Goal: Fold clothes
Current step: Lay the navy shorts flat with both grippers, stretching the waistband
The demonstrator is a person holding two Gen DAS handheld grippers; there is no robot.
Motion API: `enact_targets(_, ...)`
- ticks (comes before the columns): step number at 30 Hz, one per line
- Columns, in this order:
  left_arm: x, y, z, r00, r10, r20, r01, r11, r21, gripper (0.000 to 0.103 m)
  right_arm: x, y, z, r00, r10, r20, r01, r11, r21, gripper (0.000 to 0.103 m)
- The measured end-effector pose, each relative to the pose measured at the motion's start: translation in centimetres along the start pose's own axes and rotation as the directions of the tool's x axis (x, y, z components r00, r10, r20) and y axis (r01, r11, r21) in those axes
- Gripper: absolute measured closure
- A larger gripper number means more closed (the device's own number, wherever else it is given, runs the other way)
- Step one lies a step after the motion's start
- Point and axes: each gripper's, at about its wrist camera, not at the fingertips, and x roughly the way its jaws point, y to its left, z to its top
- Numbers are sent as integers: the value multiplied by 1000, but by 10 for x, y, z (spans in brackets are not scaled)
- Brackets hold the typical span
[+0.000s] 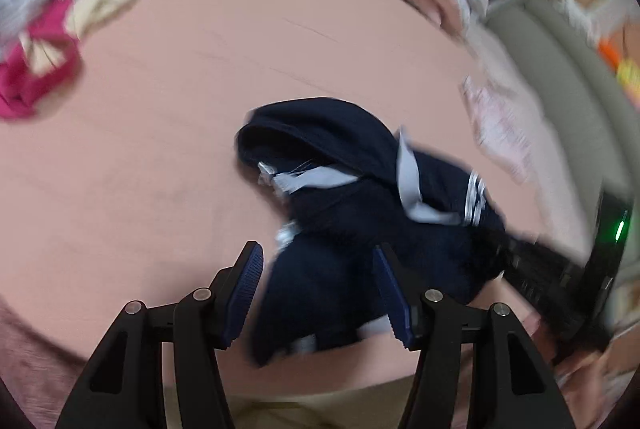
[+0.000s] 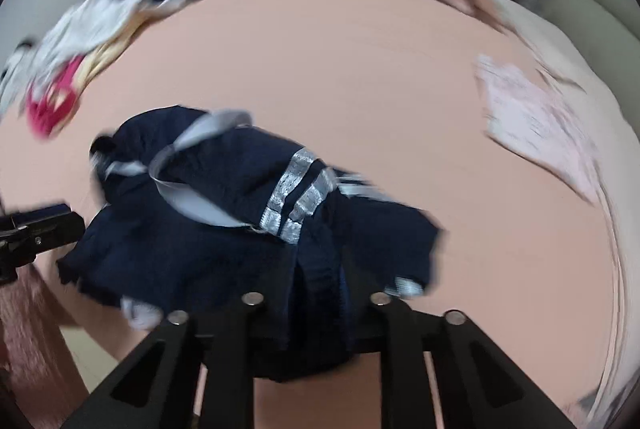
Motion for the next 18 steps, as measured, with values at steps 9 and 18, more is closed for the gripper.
enact_targets(9,30,-11,26,996,91,26,-91,996,-4,49,-10,-21,-18,1000,-12,-18,13,999,48,88)
enact_targets(18,22,-49,28,990,136,49,-143,969,202,98,28,-3,2,997,-20,-74,12,994,-107,88)
